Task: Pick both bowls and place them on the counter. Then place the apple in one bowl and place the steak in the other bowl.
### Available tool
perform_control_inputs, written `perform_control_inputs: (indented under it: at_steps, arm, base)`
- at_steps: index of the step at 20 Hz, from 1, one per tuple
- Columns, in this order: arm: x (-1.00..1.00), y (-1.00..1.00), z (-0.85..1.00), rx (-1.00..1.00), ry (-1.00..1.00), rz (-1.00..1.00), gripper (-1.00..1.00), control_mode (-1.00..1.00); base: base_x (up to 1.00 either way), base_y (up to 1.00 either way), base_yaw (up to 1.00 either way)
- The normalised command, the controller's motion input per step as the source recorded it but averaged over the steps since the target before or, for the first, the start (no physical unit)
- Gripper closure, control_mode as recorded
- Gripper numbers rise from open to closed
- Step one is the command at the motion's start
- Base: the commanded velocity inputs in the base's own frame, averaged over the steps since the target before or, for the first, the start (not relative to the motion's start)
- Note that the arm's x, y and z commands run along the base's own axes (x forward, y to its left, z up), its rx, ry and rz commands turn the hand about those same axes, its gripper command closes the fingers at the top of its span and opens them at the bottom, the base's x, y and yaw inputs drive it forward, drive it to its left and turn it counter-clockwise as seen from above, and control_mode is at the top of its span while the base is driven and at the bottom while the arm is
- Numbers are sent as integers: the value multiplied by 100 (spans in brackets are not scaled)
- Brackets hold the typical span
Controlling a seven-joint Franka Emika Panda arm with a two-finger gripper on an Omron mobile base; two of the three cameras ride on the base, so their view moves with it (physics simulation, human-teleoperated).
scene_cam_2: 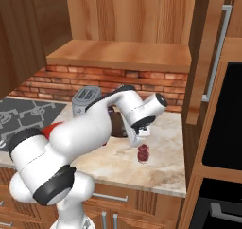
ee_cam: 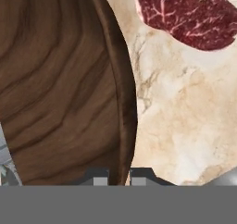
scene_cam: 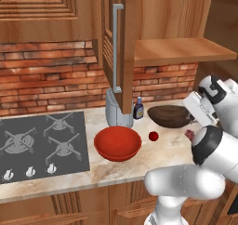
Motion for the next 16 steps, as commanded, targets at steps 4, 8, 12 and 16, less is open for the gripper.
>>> perform_control_inputs:
  at_steps: [4,8,12,16]
  arm:
    - [19,-17,-27,-1,-1,10,100,-100]
    - [25,-19,-15,0,-1,4,100,-100]
    - [24,-7,-3,0,-1,0,100,-100]
    - [16,-1,-14,0,0,0,100,-100]
  base:
    - [0,0,0]
    - [0,0,0]
    - [0,0,0]
    - [0,0,0]
